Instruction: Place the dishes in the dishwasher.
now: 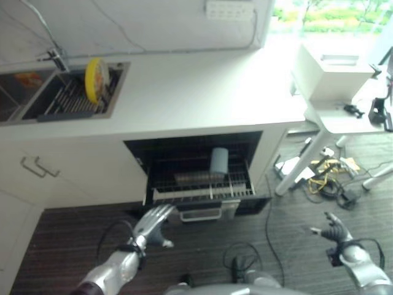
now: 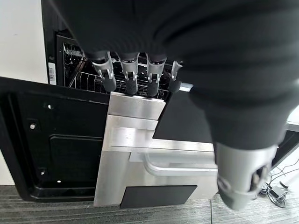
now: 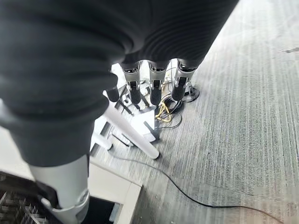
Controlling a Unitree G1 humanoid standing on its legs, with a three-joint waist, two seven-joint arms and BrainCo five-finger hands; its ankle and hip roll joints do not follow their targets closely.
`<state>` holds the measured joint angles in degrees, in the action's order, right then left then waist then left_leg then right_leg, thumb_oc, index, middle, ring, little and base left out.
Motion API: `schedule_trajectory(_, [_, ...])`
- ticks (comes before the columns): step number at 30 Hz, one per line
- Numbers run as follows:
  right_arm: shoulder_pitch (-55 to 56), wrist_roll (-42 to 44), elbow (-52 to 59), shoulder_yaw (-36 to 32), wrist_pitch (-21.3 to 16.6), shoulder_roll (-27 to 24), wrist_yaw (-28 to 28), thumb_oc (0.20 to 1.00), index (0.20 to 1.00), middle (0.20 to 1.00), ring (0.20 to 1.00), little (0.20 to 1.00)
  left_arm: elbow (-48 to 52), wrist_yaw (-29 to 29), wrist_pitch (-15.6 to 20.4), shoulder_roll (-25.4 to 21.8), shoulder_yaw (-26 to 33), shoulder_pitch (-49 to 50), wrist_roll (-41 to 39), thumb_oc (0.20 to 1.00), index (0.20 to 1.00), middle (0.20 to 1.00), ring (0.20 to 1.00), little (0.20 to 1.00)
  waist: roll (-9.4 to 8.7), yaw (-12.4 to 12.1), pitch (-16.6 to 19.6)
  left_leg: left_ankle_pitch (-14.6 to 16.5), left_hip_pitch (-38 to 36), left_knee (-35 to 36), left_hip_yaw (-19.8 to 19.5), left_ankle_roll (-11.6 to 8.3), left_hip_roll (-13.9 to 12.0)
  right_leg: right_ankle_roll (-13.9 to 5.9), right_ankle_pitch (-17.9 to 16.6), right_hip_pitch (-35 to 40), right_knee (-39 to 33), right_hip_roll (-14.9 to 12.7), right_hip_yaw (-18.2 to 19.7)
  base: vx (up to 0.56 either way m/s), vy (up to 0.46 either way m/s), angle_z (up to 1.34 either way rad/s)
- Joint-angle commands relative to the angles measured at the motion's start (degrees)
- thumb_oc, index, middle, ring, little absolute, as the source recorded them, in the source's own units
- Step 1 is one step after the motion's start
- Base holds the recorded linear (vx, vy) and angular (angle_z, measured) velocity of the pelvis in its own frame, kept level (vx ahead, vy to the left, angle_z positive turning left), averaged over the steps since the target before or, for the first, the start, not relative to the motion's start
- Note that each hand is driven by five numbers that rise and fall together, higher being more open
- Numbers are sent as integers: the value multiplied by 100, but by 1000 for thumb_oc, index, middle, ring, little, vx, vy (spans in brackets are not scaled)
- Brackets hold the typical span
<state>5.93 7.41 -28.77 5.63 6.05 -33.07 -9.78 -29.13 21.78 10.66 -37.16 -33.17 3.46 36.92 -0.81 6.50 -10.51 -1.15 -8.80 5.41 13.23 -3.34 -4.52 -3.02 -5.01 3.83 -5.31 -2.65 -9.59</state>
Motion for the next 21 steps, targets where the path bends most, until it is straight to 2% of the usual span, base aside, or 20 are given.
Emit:
schedule_trajectory(1, [-308,1108,304,-249,-832,-17,-229,1000,1000,1000,1000,1000,157,40,-44,-160,301,-98,-197,1000,1000,1000,1000,1000,-77,3,8,506,-68,-135,168,181,-175,-737,680,248,448,-681,33,-1,111,-10])
schedule_trajectory(5, [-145,1867,830,-473,-1365,272,-41,1000,1000,1000,1000,1000,38,152,-19,-64,449,-1,-168,1000,1000,1000,1000,1000,-58,55,40,540,-87,-148,206,216,-120,-752,692,239,482,-729,20,-12,117,-12])
schedule_trajectory(10, [-131,2347,1302,-599,-2029,526,236,1000,1000,1000,1000,1000,-193,333,-1,106,537,-17,-191,1000,1000,1000,1000,1000,-50,50,73,591,-100,-187,280,270,-31,-799,672,224,547,-839,-131,-23,161,-3])
schedule_trajectory(11, [-140,2444,1451,-624,-2217,607,349,1000,1000,1000,1000,1000,-274,423,10,183,567,-34,-190,1000,1000,1000,1000,1000,-50,32,74,607,-94,-193,300,307,13,-822,677,203,612,-885,-192,-27,211,-4])
schedule_trajectory(15, [-132,2748,1959,-726,-2538,740,429,1000,1000,1000,1000,1000,-376,589,91,293,642,-37,13,1000,1000,1000,1000,1000,-31,-22,30,641,-45,-164,197,472,149,-893,740,20,1036,-971,-211,-43,211,-2])
schedule_trajectory(20, [-95,2980,2407,-750,-2826,851,647,1000,1000,1000,1000,1000,-405,596,91,311,716,-22,343,1000,1000,1000,1000,1000,0,-42,-38,682,13,-109,33,643,277,-928,771,-311,1763,-833,-103,-50,109,2])
schedule_trajectory(21, [-125,3026,2536,-702,-2868,846,791,1000,1000,1000,1000,1000,-418,631,53,305,784,24,427,1000,1000,1000,1000,1000,21,-85,-61,689,46,-97,47,681,294,-863,863,-415,2058,-624,-150,-86,72,4])
